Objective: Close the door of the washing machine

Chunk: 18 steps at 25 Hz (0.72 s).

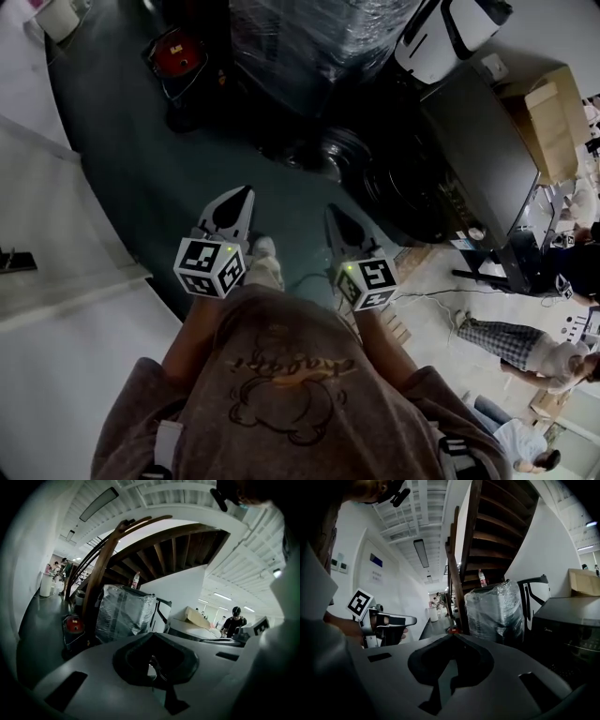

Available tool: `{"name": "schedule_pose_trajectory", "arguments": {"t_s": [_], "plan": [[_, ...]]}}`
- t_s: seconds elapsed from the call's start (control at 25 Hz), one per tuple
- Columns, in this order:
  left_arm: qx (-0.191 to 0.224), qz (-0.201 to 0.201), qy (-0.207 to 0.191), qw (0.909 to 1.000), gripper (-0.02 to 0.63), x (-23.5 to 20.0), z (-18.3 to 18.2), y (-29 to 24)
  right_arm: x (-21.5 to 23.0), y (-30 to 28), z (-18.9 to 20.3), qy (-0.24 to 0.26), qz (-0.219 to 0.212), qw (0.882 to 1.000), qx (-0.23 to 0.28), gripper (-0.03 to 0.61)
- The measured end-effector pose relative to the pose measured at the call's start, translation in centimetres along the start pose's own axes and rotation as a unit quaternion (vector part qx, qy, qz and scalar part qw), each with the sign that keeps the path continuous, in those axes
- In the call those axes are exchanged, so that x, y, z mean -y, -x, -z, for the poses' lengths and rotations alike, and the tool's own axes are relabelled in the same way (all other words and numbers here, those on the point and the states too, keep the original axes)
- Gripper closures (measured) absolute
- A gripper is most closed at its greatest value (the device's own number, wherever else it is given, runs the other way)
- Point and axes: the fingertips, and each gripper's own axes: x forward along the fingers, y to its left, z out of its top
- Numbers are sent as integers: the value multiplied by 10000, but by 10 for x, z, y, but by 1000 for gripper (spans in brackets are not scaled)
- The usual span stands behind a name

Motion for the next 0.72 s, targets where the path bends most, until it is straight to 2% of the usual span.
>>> {"name": "schedule_pose_trajectory", "arguments": {"t_s": [0.2,0.44,0.72], "plan": [[-183,392,-87,9990,612,-27,-18,-39,8,-52,-24,-30,215,9997,93,578],[-252,723,8,9971,612,-41,-29,-75,23,-76,-32,-171,466,9986,163,578],[-329,828,53,9960,612,-43,-34,-100,44,-88,-35,-302,607,9976,120,578]]}}
